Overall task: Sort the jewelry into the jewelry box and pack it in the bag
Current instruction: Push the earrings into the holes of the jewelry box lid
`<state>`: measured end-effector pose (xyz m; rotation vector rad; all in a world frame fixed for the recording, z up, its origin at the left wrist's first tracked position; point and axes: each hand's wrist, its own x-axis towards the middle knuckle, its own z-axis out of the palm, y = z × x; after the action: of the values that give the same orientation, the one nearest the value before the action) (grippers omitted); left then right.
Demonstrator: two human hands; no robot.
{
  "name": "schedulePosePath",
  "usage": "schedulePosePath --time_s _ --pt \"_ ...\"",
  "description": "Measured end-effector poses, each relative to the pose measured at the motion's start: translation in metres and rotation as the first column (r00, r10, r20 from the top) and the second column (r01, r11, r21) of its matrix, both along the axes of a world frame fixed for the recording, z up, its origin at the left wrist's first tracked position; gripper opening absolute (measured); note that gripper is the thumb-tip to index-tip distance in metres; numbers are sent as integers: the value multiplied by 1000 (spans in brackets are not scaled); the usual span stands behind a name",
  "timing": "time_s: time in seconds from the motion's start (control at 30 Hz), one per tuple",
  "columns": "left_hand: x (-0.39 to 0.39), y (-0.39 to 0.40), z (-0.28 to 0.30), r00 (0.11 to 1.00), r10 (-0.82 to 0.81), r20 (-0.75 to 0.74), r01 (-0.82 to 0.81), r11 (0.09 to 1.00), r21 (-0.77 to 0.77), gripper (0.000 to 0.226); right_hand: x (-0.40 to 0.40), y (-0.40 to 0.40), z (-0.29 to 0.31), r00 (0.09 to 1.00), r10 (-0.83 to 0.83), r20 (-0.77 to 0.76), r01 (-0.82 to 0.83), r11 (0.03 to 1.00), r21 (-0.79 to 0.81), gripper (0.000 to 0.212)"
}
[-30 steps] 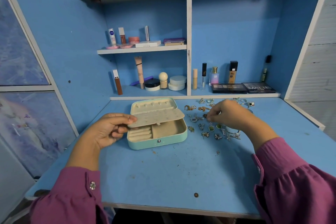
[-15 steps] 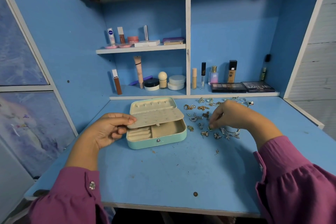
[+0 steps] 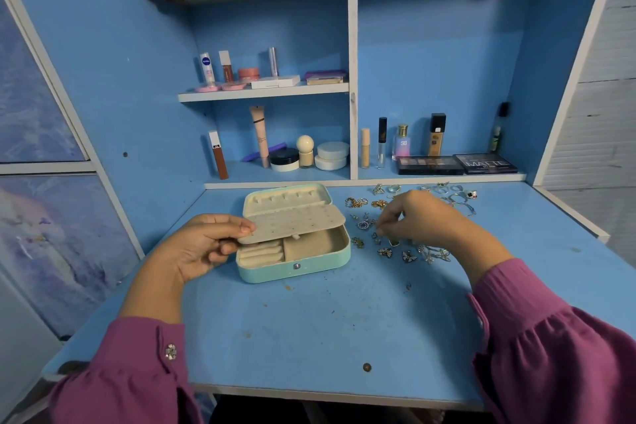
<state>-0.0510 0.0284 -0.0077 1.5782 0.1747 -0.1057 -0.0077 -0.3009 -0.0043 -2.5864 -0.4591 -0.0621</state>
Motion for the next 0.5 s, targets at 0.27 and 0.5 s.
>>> schedulePosePath --time_s 0.27,0.5 --pt "-1 -1 0 1000 0 11 0 1000 20 15 0 23 -10 986 109 126 -89 984 -157 15" --pt "-2 -1 1 1000 -6 19 6 1000 20 23 -1 27 -10 987 116 113 -90 973 -213 15"
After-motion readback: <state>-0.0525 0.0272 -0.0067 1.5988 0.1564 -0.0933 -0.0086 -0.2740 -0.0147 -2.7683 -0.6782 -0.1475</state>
